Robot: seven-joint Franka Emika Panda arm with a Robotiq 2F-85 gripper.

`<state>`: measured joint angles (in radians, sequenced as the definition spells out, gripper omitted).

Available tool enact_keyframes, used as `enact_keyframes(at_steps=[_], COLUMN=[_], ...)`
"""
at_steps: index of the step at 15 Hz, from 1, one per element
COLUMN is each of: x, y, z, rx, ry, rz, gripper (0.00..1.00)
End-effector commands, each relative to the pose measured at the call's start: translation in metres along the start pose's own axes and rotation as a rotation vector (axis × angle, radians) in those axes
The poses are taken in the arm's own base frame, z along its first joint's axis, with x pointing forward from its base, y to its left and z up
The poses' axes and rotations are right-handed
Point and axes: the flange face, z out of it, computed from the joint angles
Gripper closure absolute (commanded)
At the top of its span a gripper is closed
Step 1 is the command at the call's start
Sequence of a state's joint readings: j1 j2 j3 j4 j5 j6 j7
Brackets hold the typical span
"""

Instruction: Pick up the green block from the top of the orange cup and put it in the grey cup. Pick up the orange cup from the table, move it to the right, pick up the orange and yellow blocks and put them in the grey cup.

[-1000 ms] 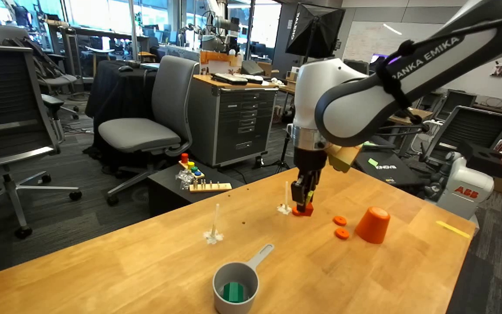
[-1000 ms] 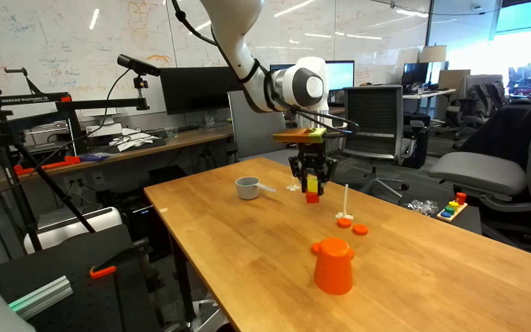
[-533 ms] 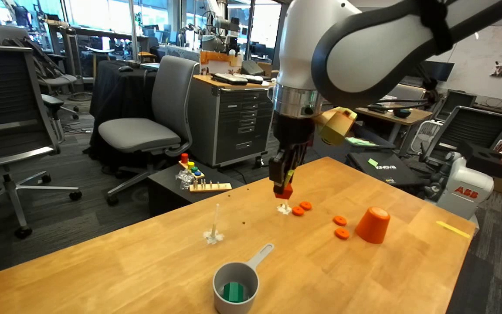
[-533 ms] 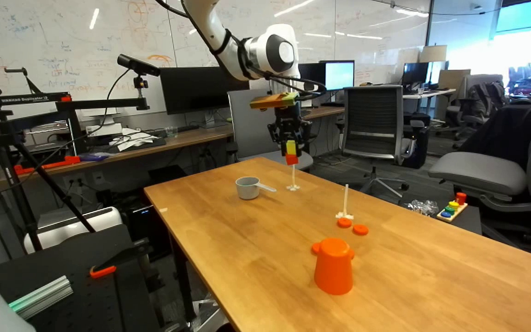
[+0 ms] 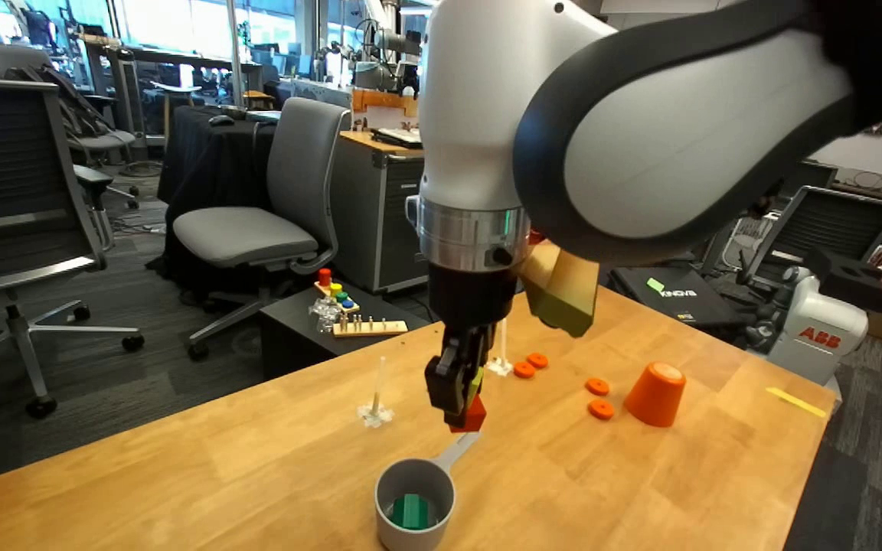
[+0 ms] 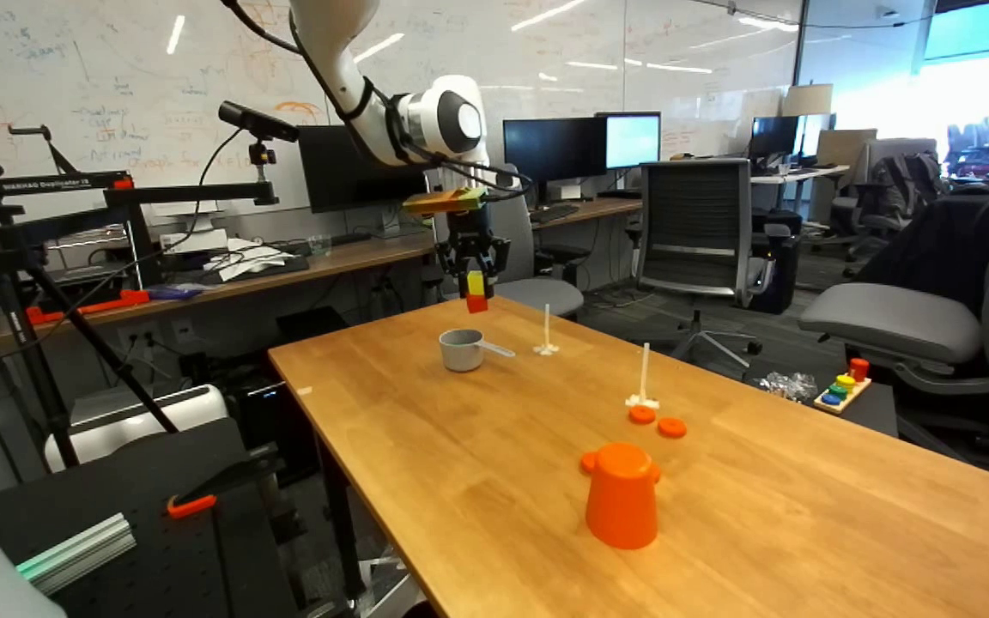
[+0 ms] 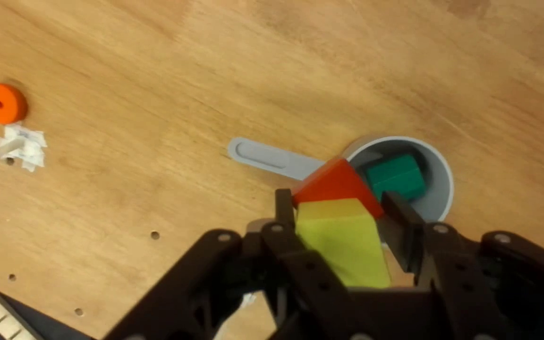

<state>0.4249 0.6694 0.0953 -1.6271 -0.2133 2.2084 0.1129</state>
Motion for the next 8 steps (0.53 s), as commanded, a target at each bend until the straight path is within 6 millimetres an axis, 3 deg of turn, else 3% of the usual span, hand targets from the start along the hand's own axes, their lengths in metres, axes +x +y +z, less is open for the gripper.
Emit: enact_keyframes(at_steps=[1,4,8], x=[0.009,0.012,0.021], y=[-0.028,-0.040,-0.043], z=[0.019,0.039,0.057], rx=[-0.031,-0.046,-0.059], ry=[-0.047,-0.074,-0.092], rz=[-0.033,-0.061,-0.080], gripper=[0.75,0.75,0.75])
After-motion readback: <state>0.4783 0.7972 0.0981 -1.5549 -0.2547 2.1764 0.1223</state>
